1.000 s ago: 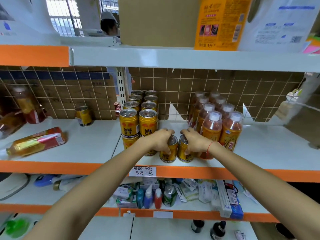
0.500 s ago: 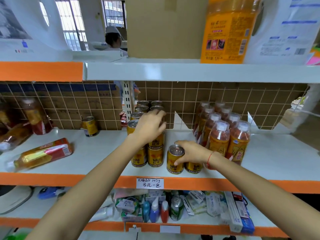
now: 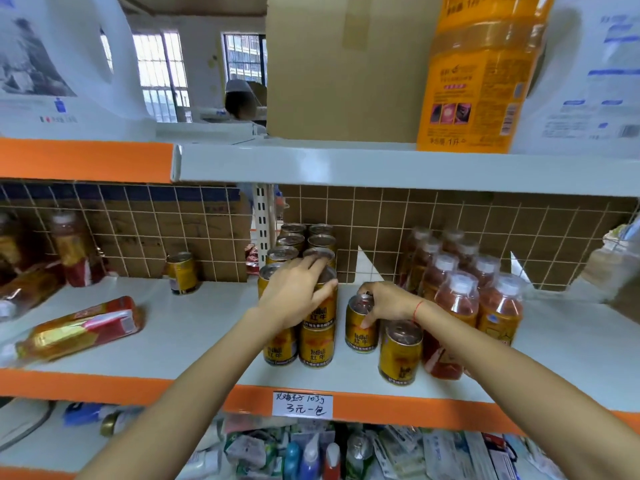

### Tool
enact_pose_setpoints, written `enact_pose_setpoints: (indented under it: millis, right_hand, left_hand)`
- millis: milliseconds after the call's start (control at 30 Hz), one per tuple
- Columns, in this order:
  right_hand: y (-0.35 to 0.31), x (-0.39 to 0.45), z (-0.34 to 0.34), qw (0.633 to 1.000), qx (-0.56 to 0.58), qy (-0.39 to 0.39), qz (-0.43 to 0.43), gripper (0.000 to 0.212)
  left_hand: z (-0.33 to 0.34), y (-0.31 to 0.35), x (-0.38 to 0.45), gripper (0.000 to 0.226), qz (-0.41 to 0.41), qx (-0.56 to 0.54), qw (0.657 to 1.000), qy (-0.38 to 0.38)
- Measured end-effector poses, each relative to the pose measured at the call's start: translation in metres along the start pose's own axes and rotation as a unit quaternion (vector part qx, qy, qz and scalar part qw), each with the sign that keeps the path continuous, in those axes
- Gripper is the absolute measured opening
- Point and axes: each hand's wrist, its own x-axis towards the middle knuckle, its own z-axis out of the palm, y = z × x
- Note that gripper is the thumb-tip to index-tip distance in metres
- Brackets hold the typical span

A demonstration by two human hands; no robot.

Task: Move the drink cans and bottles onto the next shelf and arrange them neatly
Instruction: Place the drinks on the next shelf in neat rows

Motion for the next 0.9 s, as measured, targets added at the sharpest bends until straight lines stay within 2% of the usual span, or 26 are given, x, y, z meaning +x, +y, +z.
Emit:
enact_pose_setpoints:
  millis: [100,367,533,733,900]
  right_hand:
    - [0.007,0.016,-0.004,0.999,0.027,0.011,0.021,0.064]
    - [0.027,0.062,-0.003,0.998,0.039,0.025,0.043,0.056]
    - [0.034,0.084,-0.006,0.997,0.066,0.002,0.040,0.055]
    - [0.035,0.104,-0.009,0.991,0.115,-0.030,0.060,0.069]
    - [0.028,0.114,-0.012,0.986,0.132,-0.065,0.083,0.066]
  left_hand:
    - [-0.002,0.000,0.003,0.051,-0.015,0.004,1.000,-0.003]
    - [0.002,0.004,0.001,0.048,-0.033,0.016,0.999,0.018]
    - [0.006,0.003,0.003,0.043,-0.032,0.001,0.999,0.043]
    - [0.009,0.001,0.007,0.041,-0.045,-0.011,0.997,0.064]
    - [0.010,-0.001,0.006,0.043,-0.041,-0.018,0.997,0.065]
